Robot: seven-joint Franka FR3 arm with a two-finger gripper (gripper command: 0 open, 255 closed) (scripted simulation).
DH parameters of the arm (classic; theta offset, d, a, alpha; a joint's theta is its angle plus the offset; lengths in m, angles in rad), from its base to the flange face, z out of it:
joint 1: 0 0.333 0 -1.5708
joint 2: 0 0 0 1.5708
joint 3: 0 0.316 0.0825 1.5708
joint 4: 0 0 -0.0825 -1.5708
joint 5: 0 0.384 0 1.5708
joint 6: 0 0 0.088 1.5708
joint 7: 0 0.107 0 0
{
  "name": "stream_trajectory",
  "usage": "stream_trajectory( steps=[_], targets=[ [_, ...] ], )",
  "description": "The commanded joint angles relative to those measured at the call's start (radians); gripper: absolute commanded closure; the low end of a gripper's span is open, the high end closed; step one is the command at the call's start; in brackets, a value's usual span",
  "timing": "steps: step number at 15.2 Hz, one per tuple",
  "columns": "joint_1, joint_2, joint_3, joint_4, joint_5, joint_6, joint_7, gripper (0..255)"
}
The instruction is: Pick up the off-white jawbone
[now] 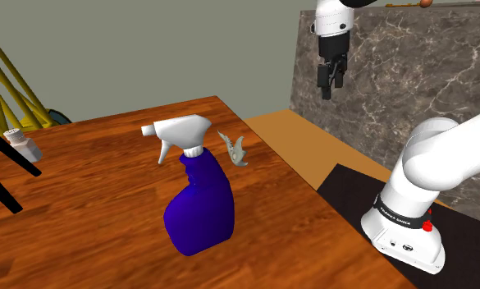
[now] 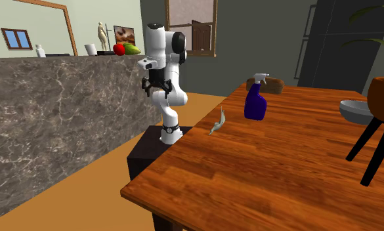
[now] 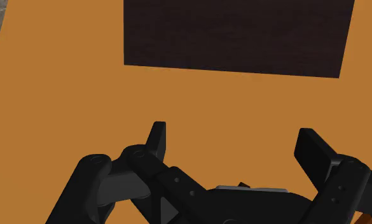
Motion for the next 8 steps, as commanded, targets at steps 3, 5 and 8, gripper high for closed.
stream_trajectory(
  steps=[3,5,8],
  targets=[
    [0.007,-0.001,0.047,-0.014,0.041,0.034,0.075,0],
    [0.014,0.005,0.094,-0.022,0.079,0.071,0.15,0],
    [0.022,0.027,0.166,-0.024,0.129,0.131,0.262,0]
  ],
)
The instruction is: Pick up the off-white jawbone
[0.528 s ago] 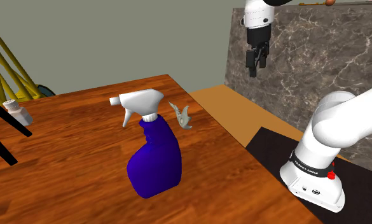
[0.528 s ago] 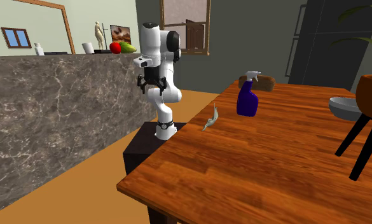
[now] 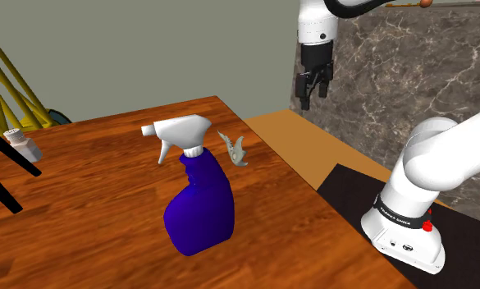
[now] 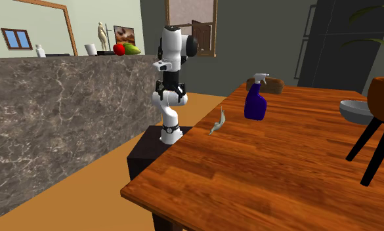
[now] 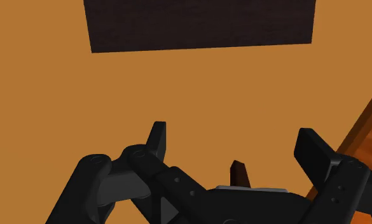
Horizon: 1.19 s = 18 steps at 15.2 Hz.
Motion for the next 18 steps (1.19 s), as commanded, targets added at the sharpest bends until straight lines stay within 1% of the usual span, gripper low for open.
stream_trajectory(
  steps=[1,6,10,14,16,18],
  targets=[
    [0.006,0.011,0.051,-0.007,0.034,0.045,0.079,0],
    [0.003,0.089,0.176,0.028,0.085,0.152,0.263,0],
    [-0.014,0.179,0.28,0.083,0.094,0.236,0.414,0],
    [-0.047,0.291,0.389,0.164,0.064,0.311,0.576,0],
    [-0.067,0.356,0.444,0.213,0.031,0.342,0.663,0],
    [-0.089,0.429,0.501,0.269,-0.017,0.367,0.755,0]
  ],
)
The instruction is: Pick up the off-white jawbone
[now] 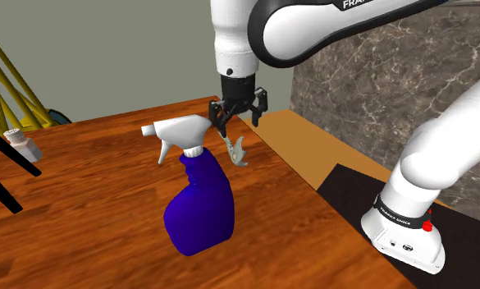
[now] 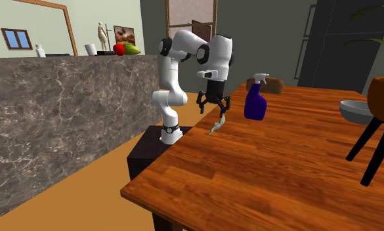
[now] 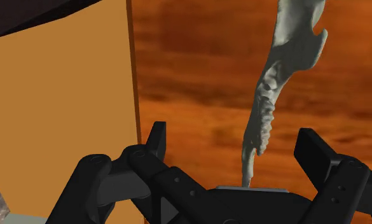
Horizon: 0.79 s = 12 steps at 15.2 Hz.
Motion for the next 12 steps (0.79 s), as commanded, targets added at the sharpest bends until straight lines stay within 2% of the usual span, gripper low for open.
stream_trajectory(
  steps=[1,9,11,12],
  targets=[
    [-0.02,0.074,0.058,0.052,-0.052,0.028,0.101,0],
    [-0.022,0.108,0.08,-0.022,-0.077,0.131,0.141,0],
    [-0.022,0.108,0.08,-0.022,-0.077,0.131,0.14,0],
    [-0.022,0.107,0.08,-0.023,-0.076,0.131,0.14,255]
  ],
)
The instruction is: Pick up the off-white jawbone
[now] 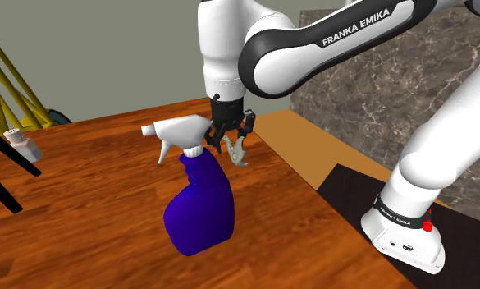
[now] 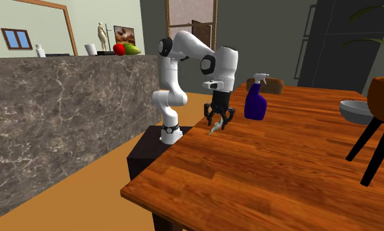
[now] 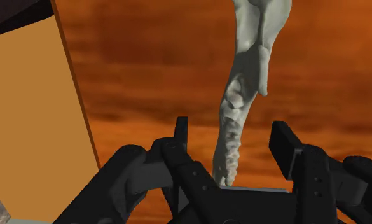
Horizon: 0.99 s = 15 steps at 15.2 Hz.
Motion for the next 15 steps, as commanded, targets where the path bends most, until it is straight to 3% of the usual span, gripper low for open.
stream_trajectory(
  steps=[1,9,15],
  targets=[
    [0.0,0.0,0.0,-0.003,0.0,0.003,0.0,255],
    [0.0,0.002,0.001,-0.001,-0.002,0.003,0.001,255],
    [0.0,-0.017,-0.012,0.064,0.011,-0.076,-0.019,255]
  ],
)
